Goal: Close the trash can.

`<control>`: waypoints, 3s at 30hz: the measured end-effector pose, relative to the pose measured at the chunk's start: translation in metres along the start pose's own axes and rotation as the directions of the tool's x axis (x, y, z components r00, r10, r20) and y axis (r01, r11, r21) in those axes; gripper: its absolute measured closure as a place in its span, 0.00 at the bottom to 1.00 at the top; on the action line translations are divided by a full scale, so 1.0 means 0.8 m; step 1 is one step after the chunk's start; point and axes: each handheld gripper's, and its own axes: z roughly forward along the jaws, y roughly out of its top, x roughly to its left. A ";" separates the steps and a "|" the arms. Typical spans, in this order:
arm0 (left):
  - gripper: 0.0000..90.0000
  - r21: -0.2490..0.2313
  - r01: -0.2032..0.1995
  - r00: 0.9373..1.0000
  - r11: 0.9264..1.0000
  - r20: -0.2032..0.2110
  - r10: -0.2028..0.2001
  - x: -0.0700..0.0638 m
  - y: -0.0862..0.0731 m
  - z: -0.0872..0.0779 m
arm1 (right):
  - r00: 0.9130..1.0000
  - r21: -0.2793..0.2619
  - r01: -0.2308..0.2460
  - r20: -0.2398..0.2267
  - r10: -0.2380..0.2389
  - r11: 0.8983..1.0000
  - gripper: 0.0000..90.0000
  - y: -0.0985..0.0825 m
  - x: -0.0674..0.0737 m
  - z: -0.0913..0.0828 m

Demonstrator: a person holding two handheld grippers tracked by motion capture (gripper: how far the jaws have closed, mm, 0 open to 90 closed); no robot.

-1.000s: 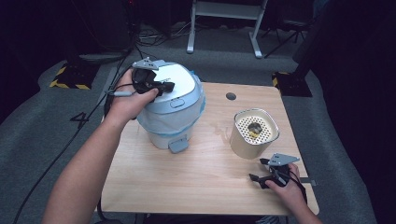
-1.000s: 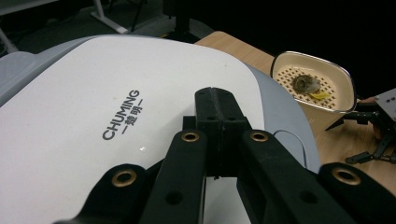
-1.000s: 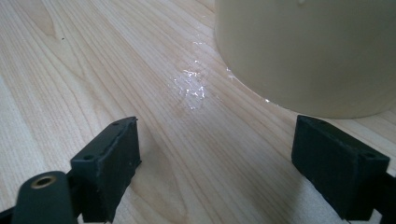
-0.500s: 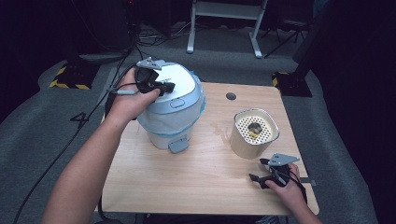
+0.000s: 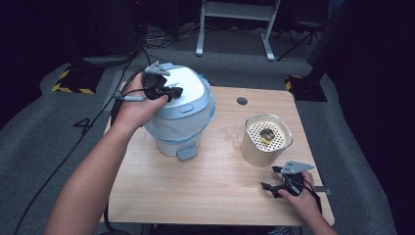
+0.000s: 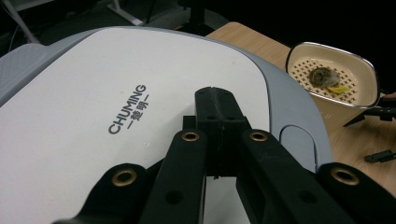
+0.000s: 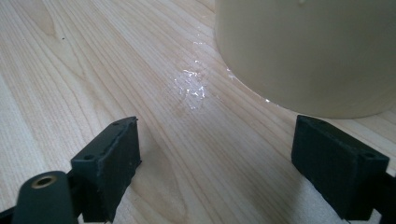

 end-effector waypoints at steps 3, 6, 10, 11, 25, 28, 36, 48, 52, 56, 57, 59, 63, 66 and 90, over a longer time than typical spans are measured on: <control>0.99 -0.015 0.013 1.000 1.000 0.014 -0.012 0.002 -0.001 -0.001 | 1.000 0.000 0.000 0.000 0.000 1.000 0.17 0.000 0.000 0.000; 0.81 -0.046 0.020 1.000 0.999 0.022 -0.019 0.002 -0.002 -0.004 | 1.000 0.000 0.000 0.000 0.000 1.000 0.17 0.000 0.000 0.000; 0.68 -0.115 0.030 0.998 0.993 0.066 -0.023 -0.003 -0.001 -0.013 | 1.000 0.000 0.000 0.000 0.000 1.000 0.17 0.000 0.000 0.000; 0.66 -0.121 0.024 0.997 0.992 0.070 -0.016 -0.005 -0.001 -0.016 | 1.000 0.000 0.000 0.000 0.000 1.000 0.17 0.000 0.000 0.000; 0.52 -0.180 -0.033 0.994 0.983 0.100 0.052 -0.049 -0.033 -0.055 | 1.000 0.001 0.001 0.000 -0.001 1.000 0.17 0.000 0.000 0.000; 0.49 -0.187 -0.030 0.994 0.982 0.101 0.050 -0.057 -0.044 -0.060 | 1.000 0.001 0.001 0.000 -0.001 1.000 0.17 0.000 0.000 0.000; 0.47 -0.213 -0.012 0.992 0.977 0.118 0.038 -0.070 -0.079 -0.067 | 1.000 0.001 0.001 0.000 -0.001 1.000 0.17 0.000 0.000 0.000; 0.46 -0.219 0.002 0.989 0.976 0.144 0.030 -0.071 -0.136 -0.056 | 1.000 0.001 0.002 0.001 -0.002 1.000 0.17 0.000 0.000 0.000; 0.46 -0.197 0.027 0.987 0.980 0.158 0.005 -0.069 -0.156 -0.047 | 1.000 0.001 0.001 0.000 -0.001 1.000 0.17 0.000 0.000 0.000; 0.46 -0.172 0.031 0.990 0.985 0.140 -0.007 -0.067 -0.177 -0.034 | 1.000 0.001 0.001 0.000 -0.001 1.000 0.17 0.000 0.000 0.000; 0.46 -0.166 0.023 0.991 0.986 0.132 -0.001 -0.067 -0.181 -0.032 | 1.000 0.001 0.001 0.000 -0.001 1.000 0.17 0.000 0.000 0.000; 0.46 -0.153 0.022 0.992 0.988 0.123 -0.003 -0.067 -0.189 -0.027 | 1.000 0.001 0.001 0.000 -0.001 1.000 0.17 0.000 0.000 0.000; 0.45 -0.139 0.033 0.991 0.990 0.130 -0.015 -0.067 -0.205 -0.021 | 1.000 0.001 0.001 0.000 -0.001 1.000 0.17 0.000 0.000 0.000; 0.45 -0.129 0.052 0.990 0.990 0.133 -0.035 -0.068 -0.220 -0.016 | 1.000 0.001 0.001 0.000 -0.001 1.000 0.17 0.000 0.000 0.000; 0.42 0.157 0.034 0.998 0.987 0.044 -0.042 -0.069 -0.316 0.035 | 1.000 0.001 0.001 0.000 -0.001 1.000 0.17 0.000 0.000 0.000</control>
